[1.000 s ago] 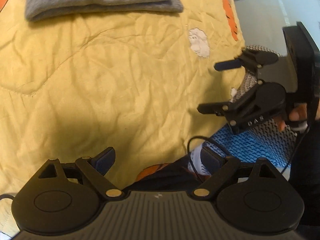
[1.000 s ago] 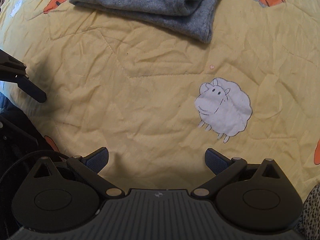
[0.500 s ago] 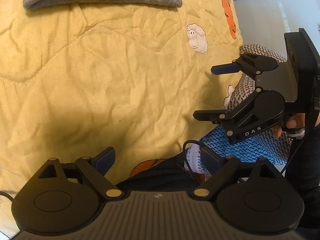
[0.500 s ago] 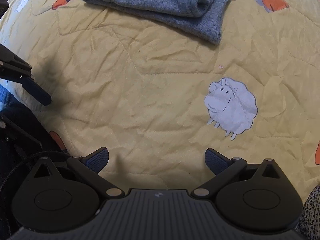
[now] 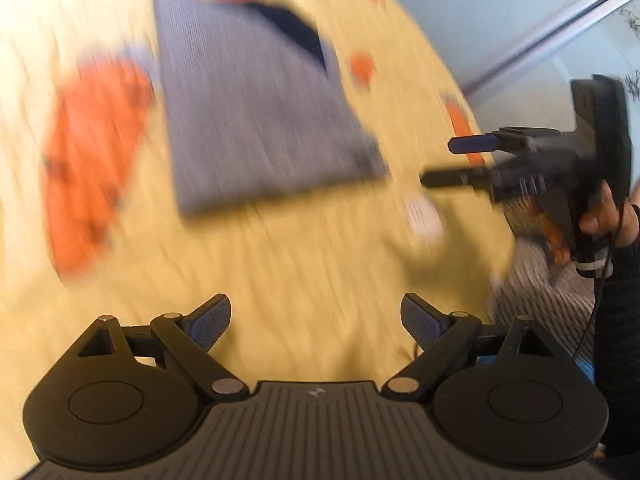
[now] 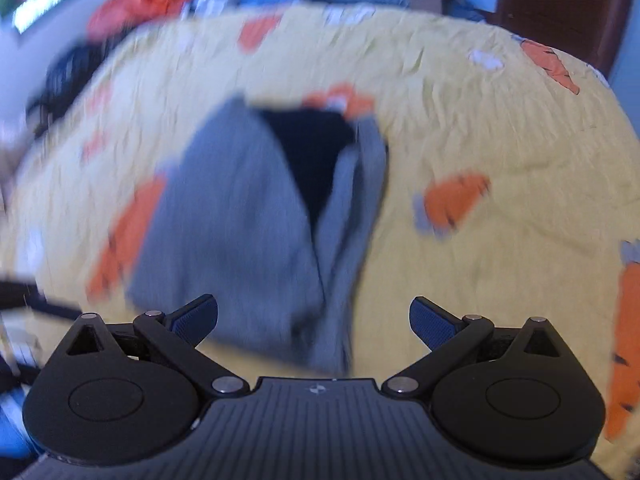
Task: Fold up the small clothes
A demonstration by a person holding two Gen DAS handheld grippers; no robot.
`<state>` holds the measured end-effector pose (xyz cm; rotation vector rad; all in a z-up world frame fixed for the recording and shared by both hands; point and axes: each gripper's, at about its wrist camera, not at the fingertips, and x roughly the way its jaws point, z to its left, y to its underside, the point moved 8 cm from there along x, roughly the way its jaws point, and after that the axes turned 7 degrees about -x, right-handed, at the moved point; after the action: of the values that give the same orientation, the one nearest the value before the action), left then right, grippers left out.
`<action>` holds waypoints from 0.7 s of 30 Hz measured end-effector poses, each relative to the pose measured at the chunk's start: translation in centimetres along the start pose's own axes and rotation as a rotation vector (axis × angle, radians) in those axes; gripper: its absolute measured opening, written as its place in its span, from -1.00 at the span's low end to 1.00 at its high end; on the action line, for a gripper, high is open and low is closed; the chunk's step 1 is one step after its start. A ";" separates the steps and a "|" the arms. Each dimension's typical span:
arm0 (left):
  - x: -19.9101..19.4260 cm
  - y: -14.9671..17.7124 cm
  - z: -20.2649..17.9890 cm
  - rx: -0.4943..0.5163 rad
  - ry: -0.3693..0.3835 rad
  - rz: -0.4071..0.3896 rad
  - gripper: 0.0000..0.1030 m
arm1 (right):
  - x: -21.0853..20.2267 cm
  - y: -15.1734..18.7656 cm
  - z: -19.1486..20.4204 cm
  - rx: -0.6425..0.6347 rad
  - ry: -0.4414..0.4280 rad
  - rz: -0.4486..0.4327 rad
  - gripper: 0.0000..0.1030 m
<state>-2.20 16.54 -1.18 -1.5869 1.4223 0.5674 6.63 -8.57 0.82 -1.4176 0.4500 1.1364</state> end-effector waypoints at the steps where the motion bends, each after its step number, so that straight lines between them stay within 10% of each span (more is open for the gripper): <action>1: -0.5 -1.4 0.3 0.000 -0.023 -0.061 0.80 | 0.6 -1.8 -0.5 0.049 -0.039 -0.044 0.98; 6: -1.1 -8.2 3.0 -0.015 -0.176 -0.342 0.80 | 5.1 -8.8 -2.4 0.082 -0.015 -0.216 0.77; 14: 2.5 -10.3 2.2 0.009 -0.135 -0.412 0.80 | 13.8 -9.7 -2.0 -0.213 0.150 -0.022 0.19; 18: 6.1 -10.7 1.2 -0.013 -0.091 -0.337 0.82 | 13.9 -8.1 -4.4 -0.202 0.196 -0.057 0.84; 21: 8.2 -10.8 0.4 0.033 -0.063 -0.302 1.00 | 13.7 -7.8 -6.6 -0.048 0.149 -0.059 0.84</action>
<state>10.00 11.75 -4.67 -1.7019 1.1116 0.4089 21.59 -8.17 -7.54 -1.5542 0.4855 1.0041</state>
